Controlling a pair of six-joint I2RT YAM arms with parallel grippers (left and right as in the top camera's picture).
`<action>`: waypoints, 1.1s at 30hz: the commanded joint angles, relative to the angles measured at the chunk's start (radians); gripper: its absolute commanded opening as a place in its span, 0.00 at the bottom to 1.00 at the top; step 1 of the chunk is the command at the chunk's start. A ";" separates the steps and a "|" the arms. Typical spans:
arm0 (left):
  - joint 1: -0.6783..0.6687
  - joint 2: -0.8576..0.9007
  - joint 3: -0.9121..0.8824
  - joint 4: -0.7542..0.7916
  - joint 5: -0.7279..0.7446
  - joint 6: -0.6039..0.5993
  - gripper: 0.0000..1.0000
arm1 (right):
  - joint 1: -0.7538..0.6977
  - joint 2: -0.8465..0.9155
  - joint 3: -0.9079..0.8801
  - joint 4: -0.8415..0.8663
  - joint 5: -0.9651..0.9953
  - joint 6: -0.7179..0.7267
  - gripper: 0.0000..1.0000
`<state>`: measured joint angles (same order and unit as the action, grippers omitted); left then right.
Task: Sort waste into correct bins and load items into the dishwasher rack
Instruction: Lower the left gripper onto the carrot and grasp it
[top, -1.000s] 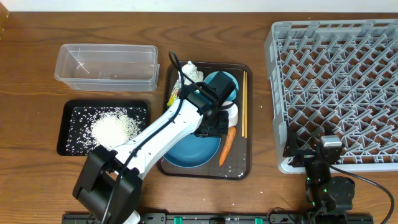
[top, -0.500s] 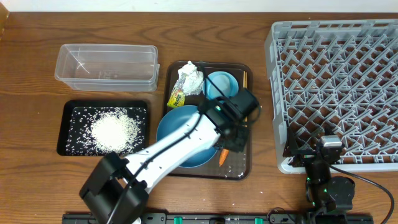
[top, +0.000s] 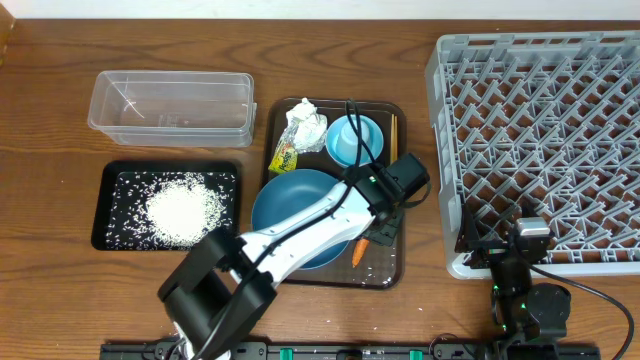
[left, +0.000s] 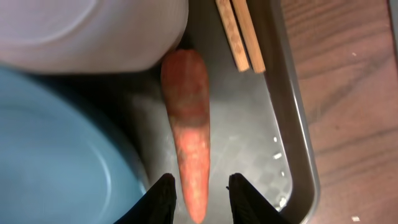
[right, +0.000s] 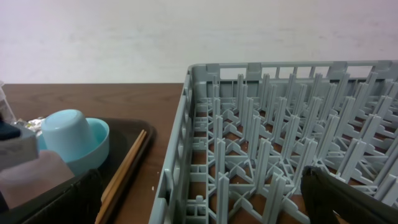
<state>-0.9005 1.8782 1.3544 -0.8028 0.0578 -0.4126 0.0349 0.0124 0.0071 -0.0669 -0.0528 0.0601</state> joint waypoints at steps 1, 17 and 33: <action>-0.001 0.038 0.001 0.005 -0.025 0.019 0.32 | 0.003 -0.003 -0.002 -0.004 0.000 0.010 0.99; -0.002 0.146 -0.003 0.036 -0.025 0.020 0.55 | 0.003 -0.003 -0.002 -0.004 0.000 0.010 0.99; -0.043 0.146 -0.002 0.046 -0.021 0.019 0.22 | 0.003 -0.003 -0.002 -0.004 0.000 0.010 0.99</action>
<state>-0.9329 2.0087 1.3544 -0.7574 0.0444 -0.3950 0.0349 0.0124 0.0071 -0.0669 -0.0528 0.0601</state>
